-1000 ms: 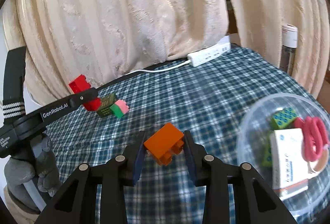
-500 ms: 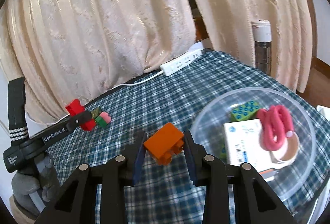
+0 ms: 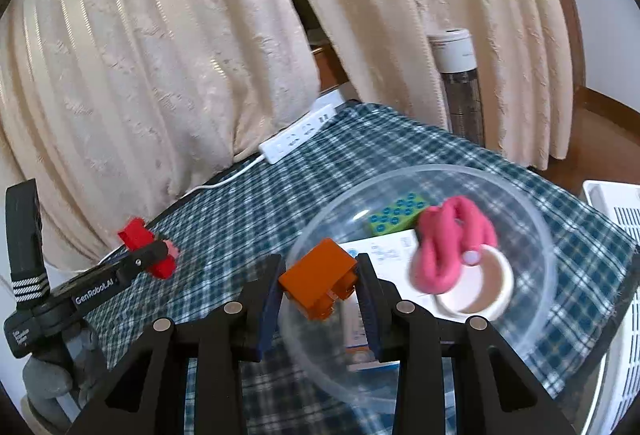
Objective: Organize objects
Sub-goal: 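Carry the red brick and orange block over the clear bowl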
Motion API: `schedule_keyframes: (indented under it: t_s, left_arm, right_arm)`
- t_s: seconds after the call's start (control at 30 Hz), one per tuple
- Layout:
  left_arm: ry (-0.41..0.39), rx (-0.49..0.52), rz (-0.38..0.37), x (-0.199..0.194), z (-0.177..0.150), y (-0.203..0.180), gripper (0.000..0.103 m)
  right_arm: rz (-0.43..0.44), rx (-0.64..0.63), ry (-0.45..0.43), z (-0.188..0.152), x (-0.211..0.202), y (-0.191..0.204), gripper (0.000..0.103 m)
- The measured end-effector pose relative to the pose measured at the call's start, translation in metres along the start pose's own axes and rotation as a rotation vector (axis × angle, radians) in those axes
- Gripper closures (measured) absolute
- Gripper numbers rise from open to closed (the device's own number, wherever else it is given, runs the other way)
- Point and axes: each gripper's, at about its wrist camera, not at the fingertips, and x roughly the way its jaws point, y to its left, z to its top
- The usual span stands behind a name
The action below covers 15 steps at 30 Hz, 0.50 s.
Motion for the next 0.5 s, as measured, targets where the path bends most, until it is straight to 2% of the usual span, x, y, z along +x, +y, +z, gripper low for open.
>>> schedule_keyframes:
  t_s: [0.3, 0.5]
  left_arm:
    - [0.034, 0.043, -0.031, 0.017, 0.001, -0.031, 0.070]
    - [0.053, 0.086, -0.081, 0.027, 0.002, -0.055, 0.070]
  right_arm:
    - [-0.032, 0.034, -0.006, 0.005, 0.003, -0.028, 0.065]
    - [-0.043, 0.055, -0.017, 0.010, 0.003, -0.042, 0.065]
